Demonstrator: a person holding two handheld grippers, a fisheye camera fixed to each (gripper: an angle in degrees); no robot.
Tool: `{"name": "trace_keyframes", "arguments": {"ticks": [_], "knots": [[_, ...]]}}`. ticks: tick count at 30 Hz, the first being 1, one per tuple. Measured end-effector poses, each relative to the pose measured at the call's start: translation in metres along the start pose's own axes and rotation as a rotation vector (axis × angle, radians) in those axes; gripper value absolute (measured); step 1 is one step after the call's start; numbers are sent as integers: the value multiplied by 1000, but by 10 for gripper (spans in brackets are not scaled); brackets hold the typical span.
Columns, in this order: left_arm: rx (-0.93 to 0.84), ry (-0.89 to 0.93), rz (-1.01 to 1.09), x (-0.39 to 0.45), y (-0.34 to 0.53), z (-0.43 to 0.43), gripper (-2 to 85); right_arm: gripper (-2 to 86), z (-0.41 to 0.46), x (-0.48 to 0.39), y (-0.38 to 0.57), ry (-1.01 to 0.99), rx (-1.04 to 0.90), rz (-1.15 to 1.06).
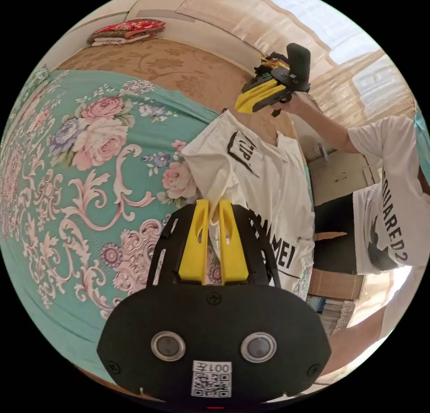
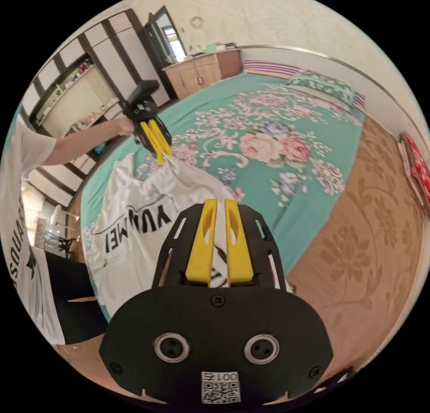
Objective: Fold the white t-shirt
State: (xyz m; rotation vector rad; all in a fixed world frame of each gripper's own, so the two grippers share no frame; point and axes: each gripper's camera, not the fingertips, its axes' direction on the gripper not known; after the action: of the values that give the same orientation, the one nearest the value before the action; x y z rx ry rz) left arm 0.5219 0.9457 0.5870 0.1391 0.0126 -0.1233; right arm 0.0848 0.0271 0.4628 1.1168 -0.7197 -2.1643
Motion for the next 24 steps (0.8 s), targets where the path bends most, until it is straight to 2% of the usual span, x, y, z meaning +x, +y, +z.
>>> {"name": "trace_keyframes", "arguments": {"ticks": [5,7,9,12,15,17,20,22,24], "knots": [[-182,-234,-95,-21,-32,-25,4,89,19,51,53,116,-199,181],[-327,-371,-154,-39,-47,-19,12,102,38,62,69,162,-301,225],[-385,-397,-215,-53,-57,-11,17,109,54,69,83,240,-375,276],[-532,-393,-322,-74,-64,14,11,109,60,72,104,242,-327,379],[-629,-580,-489,-86,-55,32,-5,96,58,68,118,202,-217,461],[-604,-642,-511,-80,-48,36,-6,81,63,62,124,244,-190,464],[-394,-611,-605,-63,-32,23,7,75,66,56,127,299,-225,467],[-165,-402,-609,-45,-19,12,29,82,60,50,131,305,-209,497],[-77,-287,-599,-36,-12,12,37,96,54,42,140,315,-168,538]]}}
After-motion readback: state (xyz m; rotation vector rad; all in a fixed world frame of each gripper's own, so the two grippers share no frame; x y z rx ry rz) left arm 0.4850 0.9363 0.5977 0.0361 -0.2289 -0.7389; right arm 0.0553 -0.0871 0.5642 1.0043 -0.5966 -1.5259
